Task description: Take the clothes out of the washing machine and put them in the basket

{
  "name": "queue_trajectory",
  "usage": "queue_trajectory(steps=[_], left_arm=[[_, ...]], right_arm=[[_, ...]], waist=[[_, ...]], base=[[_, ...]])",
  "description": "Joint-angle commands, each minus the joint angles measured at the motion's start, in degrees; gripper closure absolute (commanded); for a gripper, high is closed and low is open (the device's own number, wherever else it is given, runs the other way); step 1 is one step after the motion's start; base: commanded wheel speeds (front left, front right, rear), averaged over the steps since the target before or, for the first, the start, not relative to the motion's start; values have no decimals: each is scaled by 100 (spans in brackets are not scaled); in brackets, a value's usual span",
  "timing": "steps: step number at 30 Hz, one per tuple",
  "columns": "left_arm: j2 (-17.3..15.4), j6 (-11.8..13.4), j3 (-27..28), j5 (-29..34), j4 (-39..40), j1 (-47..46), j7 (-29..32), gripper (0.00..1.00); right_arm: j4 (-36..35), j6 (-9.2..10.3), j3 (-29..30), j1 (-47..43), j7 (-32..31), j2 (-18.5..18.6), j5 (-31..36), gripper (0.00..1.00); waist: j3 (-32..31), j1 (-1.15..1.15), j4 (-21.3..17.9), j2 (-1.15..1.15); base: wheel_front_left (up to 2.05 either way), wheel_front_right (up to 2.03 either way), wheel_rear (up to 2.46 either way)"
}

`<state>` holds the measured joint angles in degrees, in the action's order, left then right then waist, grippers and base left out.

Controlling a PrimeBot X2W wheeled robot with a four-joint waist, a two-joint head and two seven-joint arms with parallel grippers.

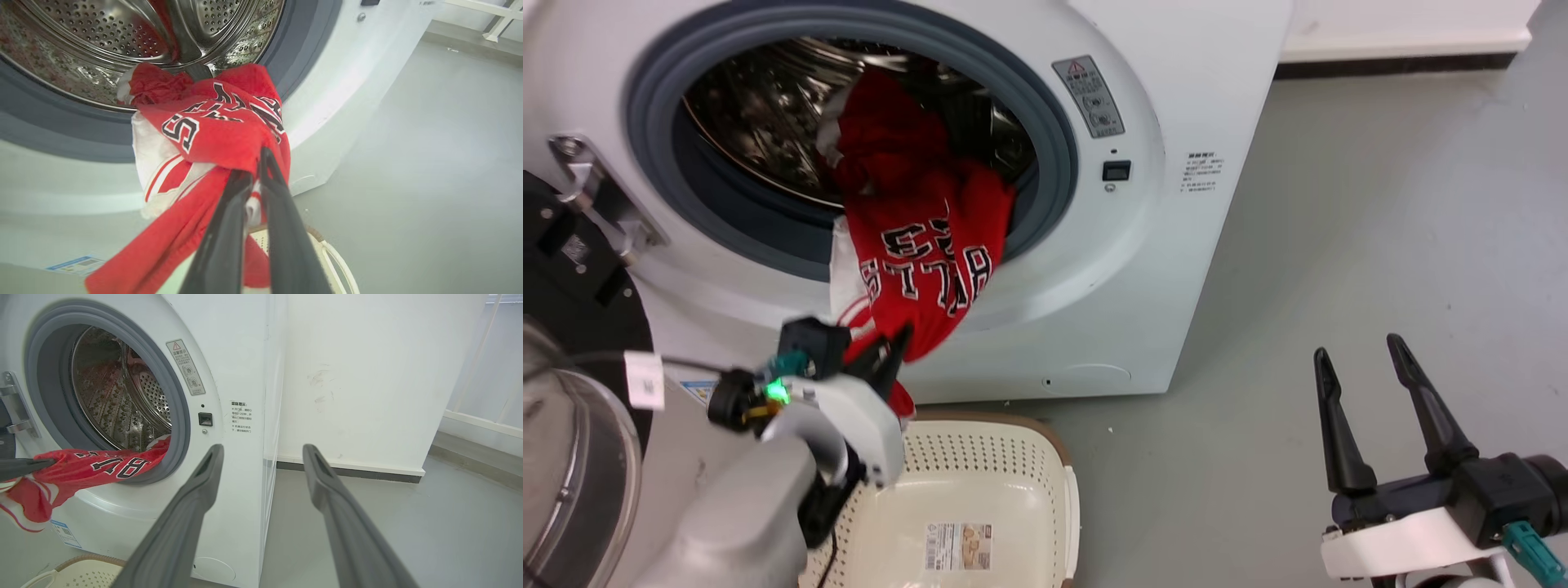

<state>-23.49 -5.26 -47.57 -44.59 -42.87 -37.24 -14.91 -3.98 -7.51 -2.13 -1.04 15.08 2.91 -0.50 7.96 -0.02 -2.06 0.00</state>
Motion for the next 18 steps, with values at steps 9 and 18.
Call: queue_trajectory(steps=[9, 18], left_arm=[[-44, 199, -75, -4, 533, 1123, -34, 100], [76, 205, -362, 76, 306, 1599, 41, 100]], right_arm=[[36, 4, -13, -179, 14, -6, -21, 0], [20, 4, -28, -34, 14, -6, 7, 0]], waist=[[-235, 2, 107, 0], [-43, 2, 62, 0]], base=[[0, 0, 0], [0, 0, 0]])
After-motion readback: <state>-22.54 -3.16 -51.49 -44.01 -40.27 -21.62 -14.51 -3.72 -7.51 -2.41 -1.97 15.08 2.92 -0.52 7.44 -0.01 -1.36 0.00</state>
